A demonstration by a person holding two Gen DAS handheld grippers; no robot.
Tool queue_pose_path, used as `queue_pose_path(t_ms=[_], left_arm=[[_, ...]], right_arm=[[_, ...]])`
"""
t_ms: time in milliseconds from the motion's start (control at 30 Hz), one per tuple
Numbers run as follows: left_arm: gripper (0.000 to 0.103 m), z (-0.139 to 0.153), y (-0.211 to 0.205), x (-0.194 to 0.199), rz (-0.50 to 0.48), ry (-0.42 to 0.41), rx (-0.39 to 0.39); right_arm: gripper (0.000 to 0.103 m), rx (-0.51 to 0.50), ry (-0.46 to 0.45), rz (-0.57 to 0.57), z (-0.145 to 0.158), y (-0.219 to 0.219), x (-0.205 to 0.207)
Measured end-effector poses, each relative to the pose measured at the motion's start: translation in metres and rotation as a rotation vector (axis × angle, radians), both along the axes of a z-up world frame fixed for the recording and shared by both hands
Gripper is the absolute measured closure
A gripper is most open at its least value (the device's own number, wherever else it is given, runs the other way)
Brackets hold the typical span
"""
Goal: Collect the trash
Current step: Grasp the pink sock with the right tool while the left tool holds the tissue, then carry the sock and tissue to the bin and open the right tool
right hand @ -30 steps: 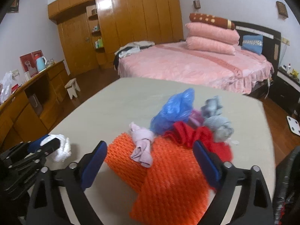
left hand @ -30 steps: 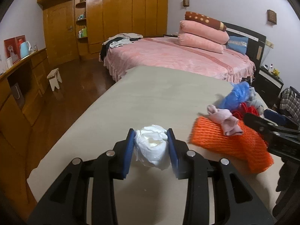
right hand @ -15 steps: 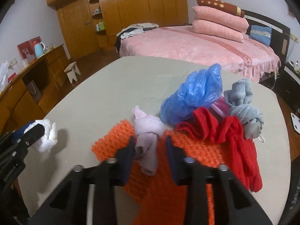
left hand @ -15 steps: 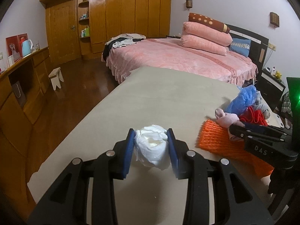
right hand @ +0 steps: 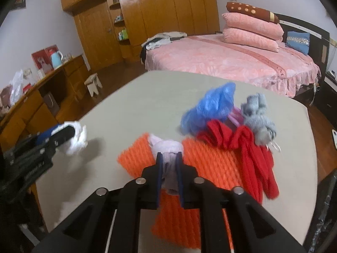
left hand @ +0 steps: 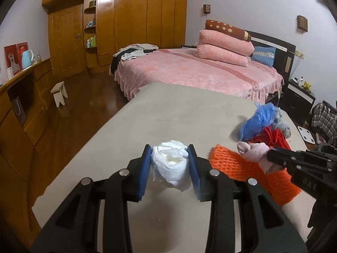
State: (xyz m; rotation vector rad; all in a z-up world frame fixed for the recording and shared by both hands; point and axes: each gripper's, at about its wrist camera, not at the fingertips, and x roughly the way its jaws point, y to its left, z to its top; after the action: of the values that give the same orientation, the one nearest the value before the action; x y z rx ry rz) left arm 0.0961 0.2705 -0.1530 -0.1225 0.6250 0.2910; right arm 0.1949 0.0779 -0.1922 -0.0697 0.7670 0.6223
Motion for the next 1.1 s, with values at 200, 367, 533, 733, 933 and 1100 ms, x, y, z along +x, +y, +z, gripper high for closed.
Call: queue_pose_path(t_ms=[200, 367, 533, 733, 933, 1100], left_arm=[[0.069, -0.006, 0.001, 0.001, 0.000, 0.010, -0.007], [0.069, -0.006, 0.005, 0.003, 0.005, 0.011, -0.004], [0.069, -0.006, 0.007, 0.003, 0.010, 0.011, -0.005], [0.069, 0.004, 0.002, 0.001, -0.009, -0.018, -0.001], [0.069, 0.025, -0.018, -0.003, -0.050, -0.062, 0.002], [0.069, 0.043, -0.043, -0.002, -0.103, -0.095, 0.005]], right_arm=[[0.051, 0.003, -0.009, -0.009, -0.006, 0.003, 0.004], [0.050, -0.035, 0.002, 0.012, -0.016, 0.022, 0.014], [0.069, -0.074, 0.005, 0.019, -0.021, 0.026, 0.015], [0.070, 0.030, -0.015, 0.025, 0.006, 0.006, 0.006], [0.070, 0.083, -0.068, 0.005, 0.041, -0.015, -0.005], [0.070, 0.116, -0.101, -0.040, 0.065, -0.043, -0.012]])
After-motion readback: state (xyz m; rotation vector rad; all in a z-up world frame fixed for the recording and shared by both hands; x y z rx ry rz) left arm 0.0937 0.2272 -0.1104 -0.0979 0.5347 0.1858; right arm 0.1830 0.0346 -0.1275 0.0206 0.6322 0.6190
